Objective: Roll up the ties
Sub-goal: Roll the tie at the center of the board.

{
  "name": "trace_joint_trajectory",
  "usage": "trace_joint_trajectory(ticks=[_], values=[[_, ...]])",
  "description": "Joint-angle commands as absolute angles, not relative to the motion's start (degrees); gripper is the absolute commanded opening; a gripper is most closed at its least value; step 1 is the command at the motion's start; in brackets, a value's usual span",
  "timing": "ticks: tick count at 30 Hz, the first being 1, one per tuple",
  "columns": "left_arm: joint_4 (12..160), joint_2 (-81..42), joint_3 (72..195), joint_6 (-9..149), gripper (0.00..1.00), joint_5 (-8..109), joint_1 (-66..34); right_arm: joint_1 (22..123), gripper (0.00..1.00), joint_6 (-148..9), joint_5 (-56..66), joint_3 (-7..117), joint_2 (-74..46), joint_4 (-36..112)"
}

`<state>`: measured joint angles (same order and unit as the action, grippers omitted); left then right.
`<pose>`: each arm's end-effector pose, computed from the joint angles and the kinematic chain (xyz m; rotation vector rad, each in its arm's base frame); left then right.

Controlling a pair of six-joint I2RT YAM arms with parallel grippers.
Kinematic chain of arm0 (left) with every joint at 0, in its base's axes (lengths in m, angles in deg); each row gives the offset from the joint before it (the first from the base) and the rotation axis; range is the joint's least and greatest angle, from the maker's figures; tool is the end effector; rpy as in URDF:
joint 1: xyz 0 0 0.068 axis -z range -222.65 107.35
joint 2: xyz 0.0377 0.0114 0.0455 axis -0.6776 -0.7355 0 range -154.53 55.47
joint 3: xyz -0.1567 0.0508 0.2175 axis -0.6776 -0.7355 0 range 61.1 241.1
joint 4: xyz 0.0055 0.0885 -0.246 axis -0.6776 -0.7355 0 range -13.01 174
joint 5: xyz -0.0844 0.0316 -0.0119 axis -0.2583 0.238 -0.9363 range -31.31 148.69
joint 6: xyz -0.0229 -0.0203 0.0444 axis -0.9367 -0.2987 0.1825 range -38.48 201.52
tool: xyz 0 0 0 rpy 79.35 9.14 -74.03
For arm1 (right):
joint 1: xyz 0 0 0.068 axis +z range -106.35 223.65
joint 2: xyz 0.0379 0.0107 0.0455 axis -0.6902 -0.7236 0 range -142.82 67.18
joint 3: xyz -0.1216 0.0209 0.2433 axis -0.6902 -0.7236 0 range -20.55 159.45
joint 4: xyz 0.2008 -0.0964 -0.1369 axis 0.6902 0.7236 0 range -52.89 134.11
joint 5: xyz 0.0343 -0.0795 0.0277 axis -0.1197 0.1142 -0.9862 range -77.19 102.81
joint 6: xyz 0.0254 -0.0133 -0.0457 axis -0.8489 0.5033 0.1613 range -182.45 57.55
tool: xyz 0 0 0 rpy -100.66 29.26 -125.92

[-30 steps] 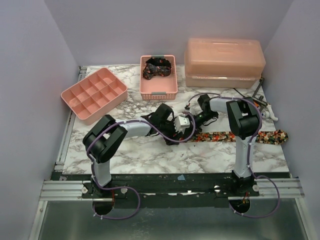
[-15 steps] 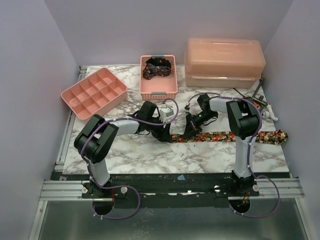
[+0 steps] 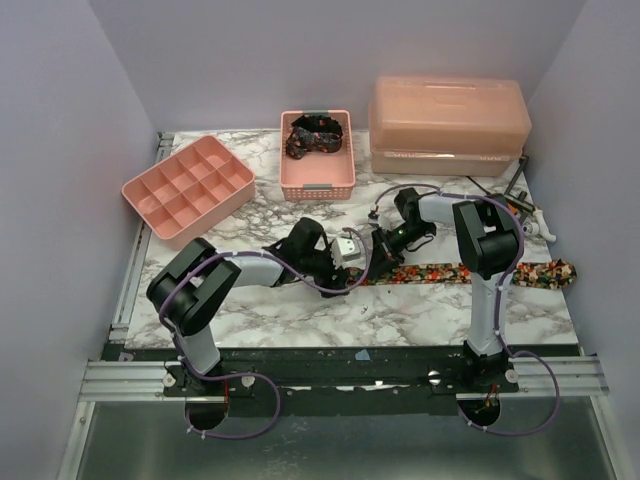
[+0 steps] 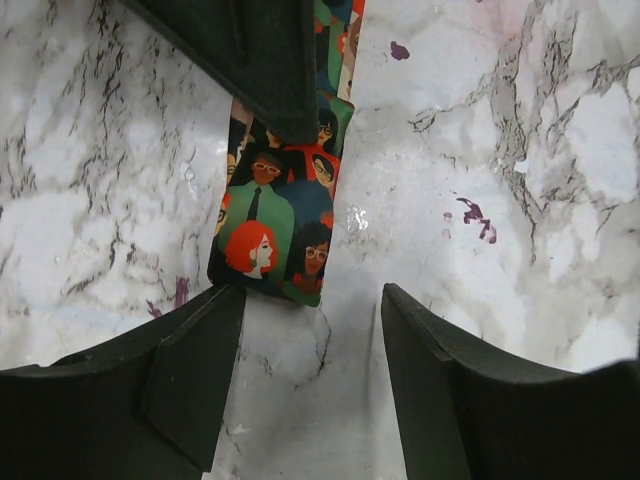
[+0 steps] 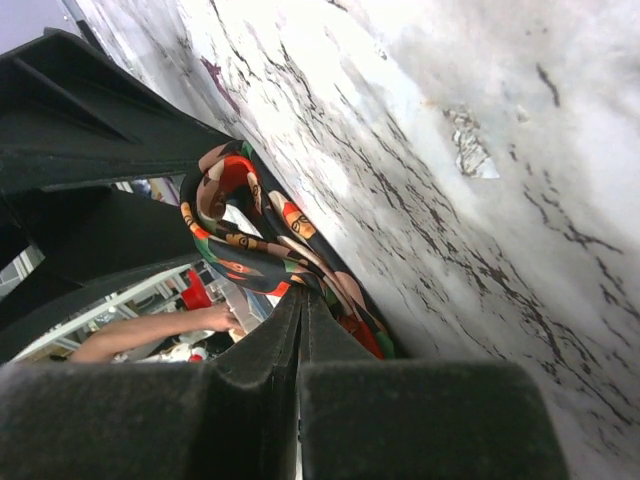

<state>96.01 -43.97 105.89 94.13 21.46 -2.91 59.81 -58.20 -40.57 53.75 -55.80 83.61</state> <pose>0.2394 -0.2271 0.1395 1.3206 1.9159 -0.9908 0.3396 0.1283 0.0957 0.4115 -2.6275 -1.3171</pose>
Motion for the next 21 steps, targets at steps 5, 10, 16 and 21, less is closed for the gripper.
trace_joint_trajectory(ticks=[5, 10, 16, 21], values=[[98.45, -47.65, 104.74, 106.03, 0.54, 30.79, 0.96, 59.91, 0.03, -50.36, -21.49, 53.53, -60.22, 81.84], [103.91, -45.66, 102.49, 104.64, 0.60, 35.88, 1.08, 59.91, 0.03, -48.26, -21.23, 53.42, -60.22, 82.77], [101.38, -44.73, 102.52, 109.10, 0.68, 27.73, 0.76, 59.91, 0.03, -45.23, -19.82, 53.23, -59.85, 84.08], [97.85, -46.90, 104.80, 109.84, 0.69, 26.50, 0.77, 59.91, 0.03, -44.08, -19.36, 54.03, -59.92, 84.75]])
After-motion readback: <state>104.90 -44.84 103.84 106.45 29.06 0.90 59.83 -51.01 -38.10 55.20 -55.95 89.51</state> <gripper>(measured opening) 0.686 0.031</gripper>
